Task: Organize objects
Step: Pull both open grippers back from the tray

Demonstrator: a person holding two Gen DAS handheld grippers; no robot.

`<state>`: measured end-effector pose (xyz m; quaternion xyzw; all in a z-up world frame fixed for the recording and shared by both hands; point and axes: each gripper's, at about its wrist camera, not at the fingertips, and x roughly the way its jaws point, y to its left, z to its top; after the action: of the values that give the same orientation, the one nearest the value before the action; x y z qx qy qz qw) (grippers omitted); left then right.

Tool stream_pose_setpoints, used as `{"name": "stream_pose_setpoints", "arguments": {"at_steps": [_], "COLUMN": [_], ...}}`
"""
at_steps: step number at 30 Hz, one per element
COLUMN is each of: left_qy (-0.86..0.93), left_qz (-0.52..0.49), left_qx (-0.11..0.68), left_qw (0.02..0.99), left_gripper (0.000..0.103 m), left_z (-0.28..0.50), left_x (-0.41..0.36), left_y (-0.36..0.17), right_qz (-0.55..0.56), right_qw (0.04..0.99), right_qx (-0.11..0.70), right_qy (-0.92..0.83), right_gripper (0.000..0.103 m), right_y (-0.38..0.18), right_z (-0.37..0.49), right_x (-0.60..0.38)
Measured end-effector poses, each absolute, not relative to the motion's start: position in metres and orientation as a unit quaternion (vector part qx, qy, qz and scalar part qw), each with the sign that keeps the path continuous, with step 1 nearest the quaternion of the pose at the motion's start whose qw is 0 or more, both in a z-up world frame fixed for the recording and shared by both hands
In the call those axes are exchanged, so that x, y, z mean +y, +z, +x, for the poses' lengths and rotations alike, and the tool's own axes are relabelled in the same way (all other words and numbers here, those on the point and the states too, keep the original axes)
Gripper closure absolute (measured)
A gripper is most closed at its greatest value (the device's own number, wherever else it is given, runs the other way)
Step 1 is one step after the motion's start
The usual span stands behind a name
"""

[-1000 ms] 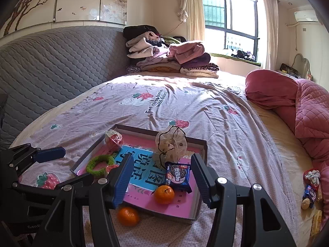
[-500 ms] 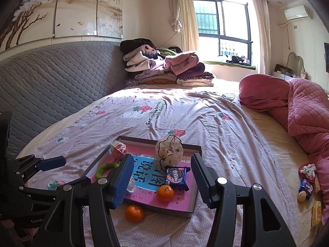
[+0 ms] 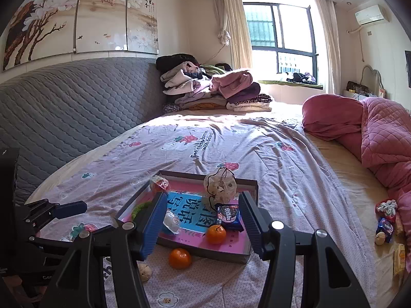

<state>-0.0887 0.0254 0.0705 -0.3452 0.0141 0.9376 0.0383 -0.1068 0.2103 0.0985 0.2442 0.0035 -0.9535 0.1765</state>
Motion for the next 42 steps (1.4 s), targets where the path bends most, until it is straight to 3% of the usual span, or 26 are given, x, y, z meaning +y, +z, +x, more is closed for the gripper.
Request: {"name": "stream_pose_setpoints", "arguments": {"at_steps": [42], "left_qy": [0.925], "left_qz": [-0.377], "left_qx": [0.02], "left_qw": [0.037], "left_gripper": [0.028], "left_z": [-0.054], "left_x": [0.024], "left_y": [0.031], "right_qz": [0.299], "right_qw": [0.207], "right_qx": [0.025], "right_qy": [-0.931], "right_gripper": [0.045], "right_y": [0.051], "right_z": [-0.082], "right_x": [0.191]}}
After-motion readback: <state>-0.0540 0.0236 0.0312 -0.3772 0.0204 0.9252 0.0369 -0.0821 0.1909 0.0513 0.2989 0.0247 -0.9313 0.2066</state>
